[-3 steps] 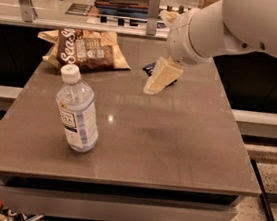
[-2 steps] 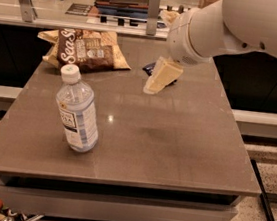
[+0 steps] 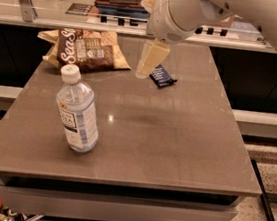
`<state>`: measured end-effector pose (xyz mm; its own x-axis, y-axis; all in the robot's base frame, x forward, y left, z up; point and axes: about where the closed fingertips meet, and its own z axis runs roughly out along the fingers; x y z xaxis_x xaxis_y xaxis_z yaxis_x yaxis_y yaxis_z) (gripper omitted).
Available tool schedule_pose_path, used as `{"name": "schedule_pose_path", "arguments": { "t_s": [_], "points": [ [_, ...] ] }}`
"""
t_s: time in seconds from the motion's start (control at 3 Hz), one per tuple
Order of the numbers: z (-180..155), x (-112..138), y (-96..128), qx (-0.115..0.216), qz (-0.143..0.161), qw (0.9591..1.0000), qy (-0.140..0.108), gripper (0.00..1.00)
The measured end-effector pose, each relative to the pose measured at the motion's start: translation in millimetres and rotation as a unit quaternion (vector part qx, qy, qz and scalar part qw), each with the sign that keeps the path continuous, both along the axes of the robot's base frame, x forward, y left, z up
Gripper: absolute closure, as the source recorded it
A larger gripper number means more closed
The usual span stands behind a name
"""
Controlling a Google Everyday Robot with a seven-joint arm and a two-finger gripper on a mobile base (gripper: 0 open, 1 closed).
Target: Pick brown chip bag
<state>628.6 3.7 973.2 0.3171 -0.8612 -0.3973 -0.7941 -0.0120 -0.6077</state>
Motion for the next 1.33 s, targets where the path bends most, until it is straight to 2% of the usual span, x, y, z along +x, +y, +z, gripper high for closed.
{"name": "schedule_pose_path", "arguments": {
  "t_s": [0.33,0.67,1.0,1.33],
  "points": [
    [-2.7,24.2,22.8,-0.017,0.037,0.9991,0.014,0.0],
    [-14.6,43.6,47.2,-0.016,0.066,0.9974,0.023,0.0],
    [-35.1,63.6,74.3,-0.002,0.085,0.9961,0.022,0.0],
    [-45.9,87.3,99.0,0.018,0.101,0.9947,0.01,0.0]
  ]
}}
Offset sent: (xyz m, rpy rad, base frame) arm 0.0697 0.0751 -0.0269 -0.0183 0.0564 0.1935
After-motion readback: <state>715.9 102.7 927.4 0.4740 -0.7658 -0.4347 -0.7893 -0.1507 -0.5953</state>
